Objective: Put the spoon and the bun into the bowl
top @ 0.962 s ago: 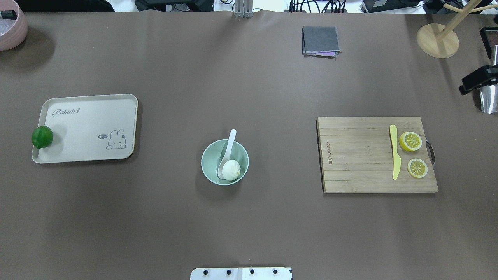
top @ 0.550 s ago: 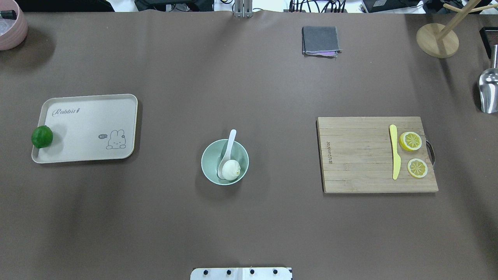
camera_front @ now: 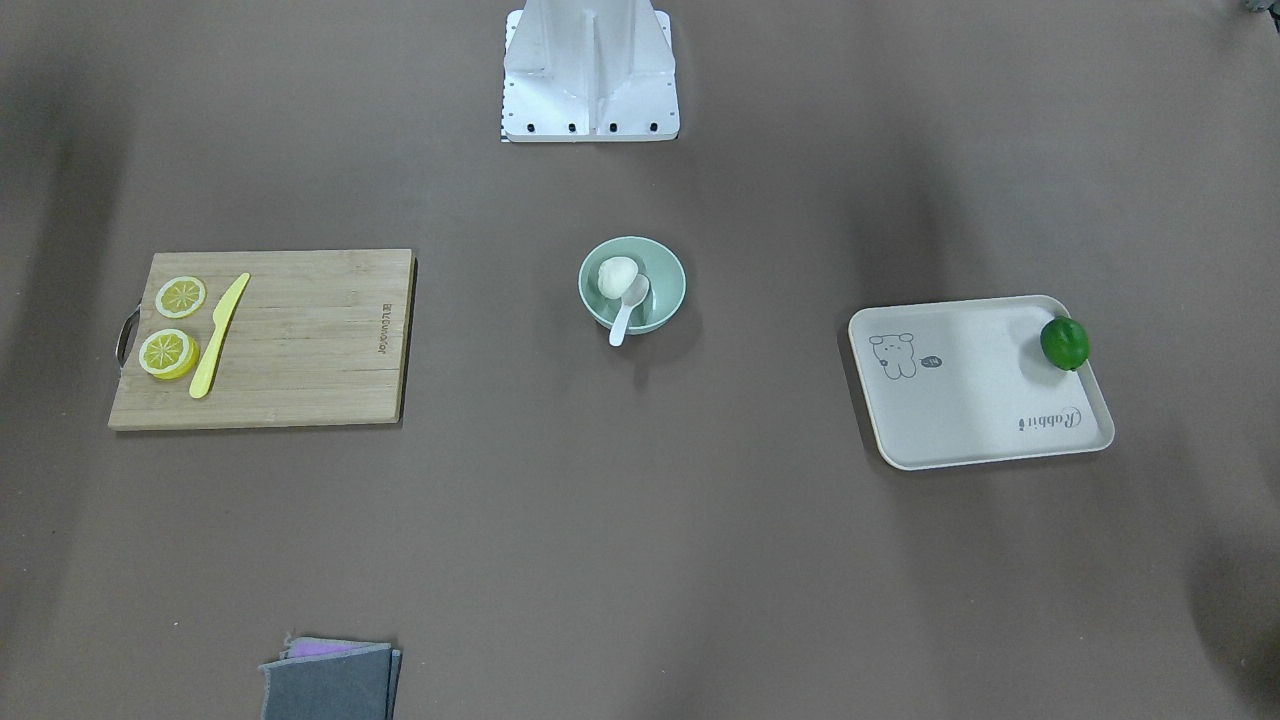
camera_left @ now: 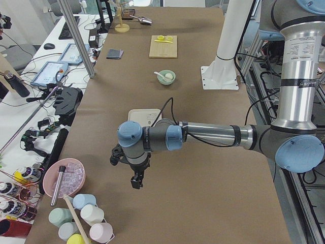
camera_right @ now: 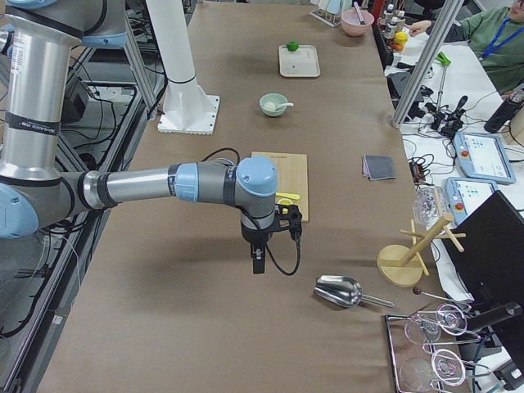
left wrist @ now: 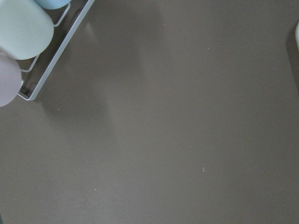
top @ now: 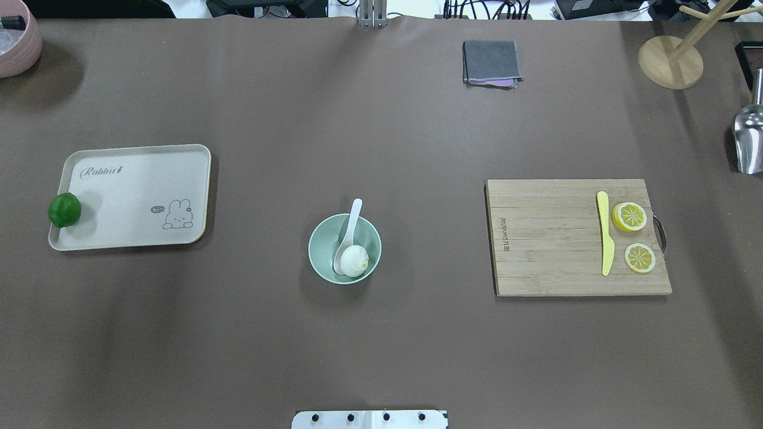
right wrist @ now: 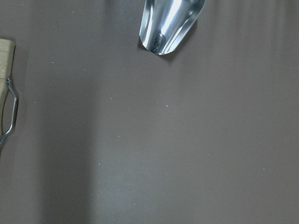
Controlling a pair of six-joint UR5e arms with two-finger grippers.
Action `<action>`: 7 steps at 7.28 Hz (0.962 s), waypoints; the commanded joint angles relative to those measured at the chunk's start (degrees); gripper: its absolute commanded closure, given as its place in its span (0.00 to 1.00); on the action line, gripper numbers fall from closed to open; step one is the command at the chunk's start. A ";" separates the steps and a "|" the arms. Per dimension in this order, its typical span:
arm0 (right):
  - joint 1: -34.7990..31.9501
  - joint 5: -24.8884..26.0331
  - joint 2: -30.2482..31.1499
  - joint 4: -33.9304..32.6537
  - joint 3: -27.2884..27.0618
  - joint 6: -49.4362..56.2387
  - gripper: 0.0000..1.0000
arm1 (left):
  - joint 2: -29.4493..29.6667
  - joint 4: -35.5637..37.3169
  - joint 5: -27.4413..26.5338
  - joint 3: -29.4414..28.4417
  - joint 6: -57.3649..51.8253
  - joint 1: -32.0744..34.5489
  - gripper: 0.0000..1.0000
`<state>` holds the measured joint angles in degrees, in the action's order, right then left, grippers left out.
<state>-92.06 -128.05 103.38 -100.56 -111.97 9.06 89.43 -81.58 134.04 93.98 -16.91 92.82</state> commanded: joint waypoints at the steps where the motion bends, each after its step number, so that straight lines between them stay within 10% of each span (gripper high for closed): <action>1: -0.04 -0.18 0.07 0.10 0.96 -0.01 0.00 | -0.14 -0.50 1.23 1.90 0.30 1.31 0.02; 7: -0.04 -0.71 0.16 0.10 1.05 0.26 0.00 | -0.14 -0.59 1.23 2.70 0.21 1.31 0.02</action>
<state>-92.11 -128.66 103.53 -100.46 -110.95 9.31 89.30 -82.18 135.27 96.67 -16.70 94.13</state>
